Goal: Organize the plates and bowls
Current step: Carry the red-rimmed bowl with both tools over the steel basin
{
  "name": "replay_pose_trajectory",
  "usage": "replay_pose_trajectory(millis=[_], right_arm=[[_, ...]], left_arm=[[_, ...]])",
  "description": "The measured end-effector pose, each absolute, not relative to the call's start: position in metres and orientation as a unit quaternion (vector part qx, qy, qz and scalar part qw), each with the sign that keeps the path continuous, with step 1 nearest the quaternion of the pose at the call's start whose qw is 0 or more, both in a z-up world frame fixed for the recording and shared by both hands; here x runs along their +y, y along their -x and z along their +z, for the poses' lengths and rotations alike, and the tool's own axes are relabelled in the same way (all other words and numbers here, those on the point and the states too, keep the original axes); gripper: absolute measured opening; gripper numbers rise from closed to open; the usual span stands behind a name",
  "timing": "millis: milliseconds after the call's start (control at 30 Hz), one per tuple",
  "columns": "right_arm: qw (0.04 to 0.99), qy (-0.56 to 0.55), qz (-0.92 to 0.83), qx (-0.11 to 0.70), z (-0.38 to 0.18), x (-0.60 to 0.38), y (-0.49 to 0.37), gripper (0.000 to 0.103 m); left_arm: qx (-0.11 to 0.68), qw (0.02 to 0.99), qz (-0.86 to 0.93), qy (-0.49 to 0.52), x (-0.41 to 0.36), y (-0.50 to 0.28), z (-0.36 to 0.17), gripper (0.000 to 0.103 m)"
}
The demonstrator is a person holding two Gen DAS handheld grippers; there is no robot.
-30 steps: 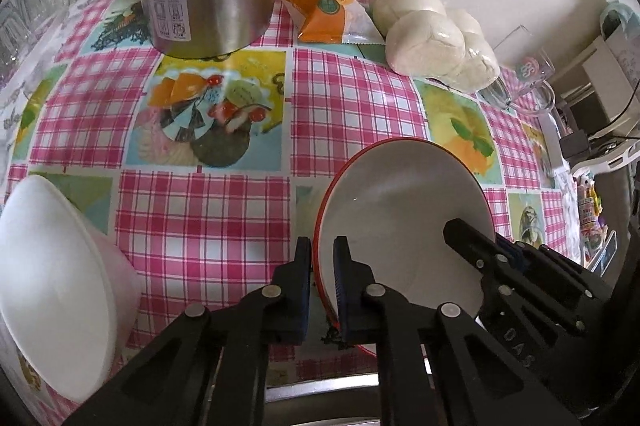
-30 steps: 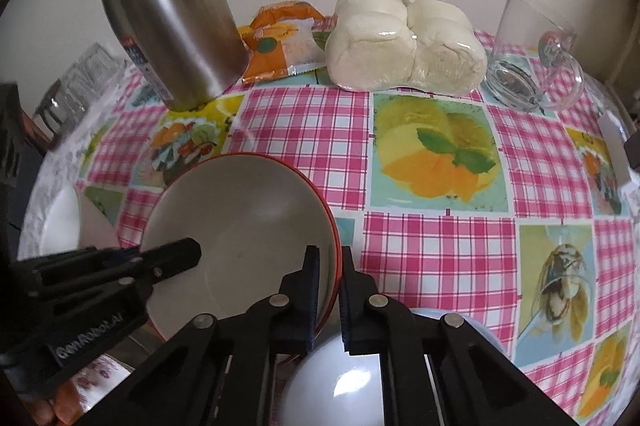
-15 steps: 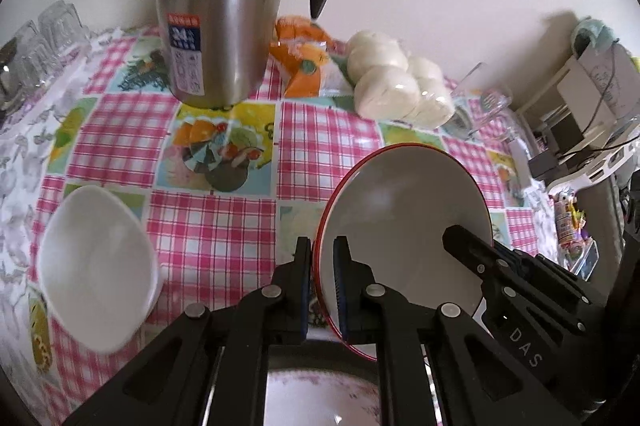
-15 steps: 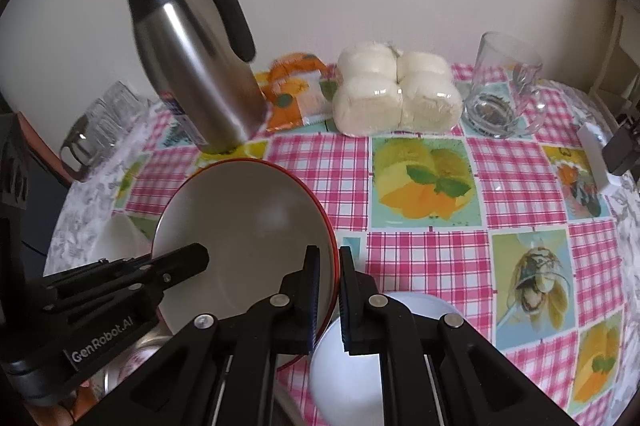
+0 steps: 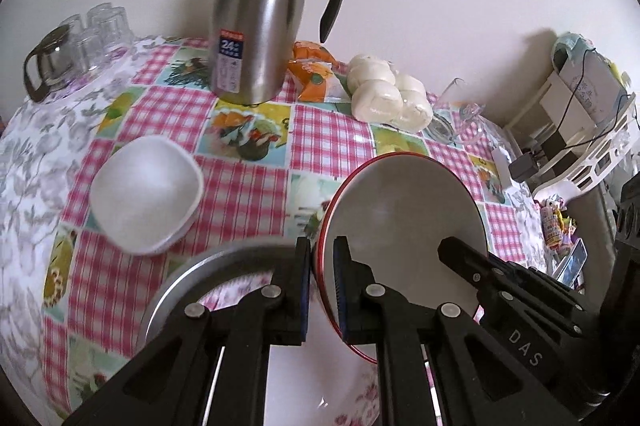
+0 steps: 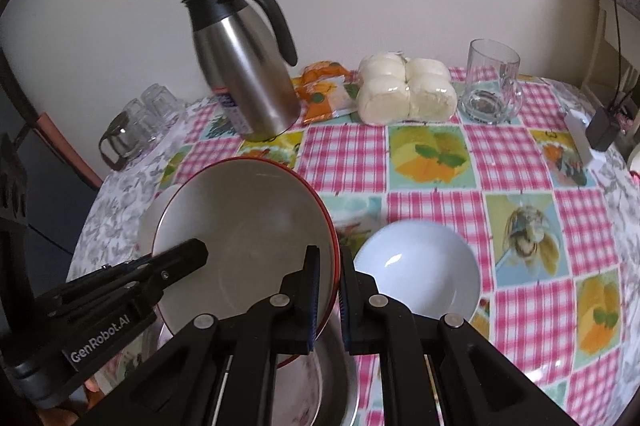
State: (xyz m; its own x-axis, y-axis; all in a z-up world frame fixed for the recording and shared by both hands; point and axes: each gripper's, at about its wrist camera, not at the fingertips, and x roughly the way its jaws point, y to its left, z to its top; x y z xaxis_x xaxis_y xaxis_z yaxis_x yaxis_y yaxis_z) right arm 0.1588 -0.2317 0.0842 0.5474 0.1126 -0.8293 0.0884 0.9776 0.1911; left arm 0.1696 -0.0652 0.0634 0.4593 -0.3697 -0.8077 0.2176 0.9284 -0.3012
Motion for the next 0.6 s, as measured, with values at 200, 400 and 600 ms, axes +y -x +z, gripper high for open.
replay_pose_trajectory(millis=[200,400,600], right_arm=[[0.876,-0.115,0.020,0.469,0.081,-0.220,-0.129,0.010],[0.871,-0.136,0.031,0.471,0.062,-0.211,-0.104,0.010],[0.872,-0.159,0.042,0.462,0.049,-0.200,-0.085,0.010]], left_arm=[[0.477,0.859,-0.162,0.092,-0.050,-0.137,0.061,0.011],[0.478,0.858,-0.154,0.109,-0.033,-0.117,0.047,0.011],[0.464,0.869,-0.140,0.098,-0.025,-0.104,0.044,0.011]])
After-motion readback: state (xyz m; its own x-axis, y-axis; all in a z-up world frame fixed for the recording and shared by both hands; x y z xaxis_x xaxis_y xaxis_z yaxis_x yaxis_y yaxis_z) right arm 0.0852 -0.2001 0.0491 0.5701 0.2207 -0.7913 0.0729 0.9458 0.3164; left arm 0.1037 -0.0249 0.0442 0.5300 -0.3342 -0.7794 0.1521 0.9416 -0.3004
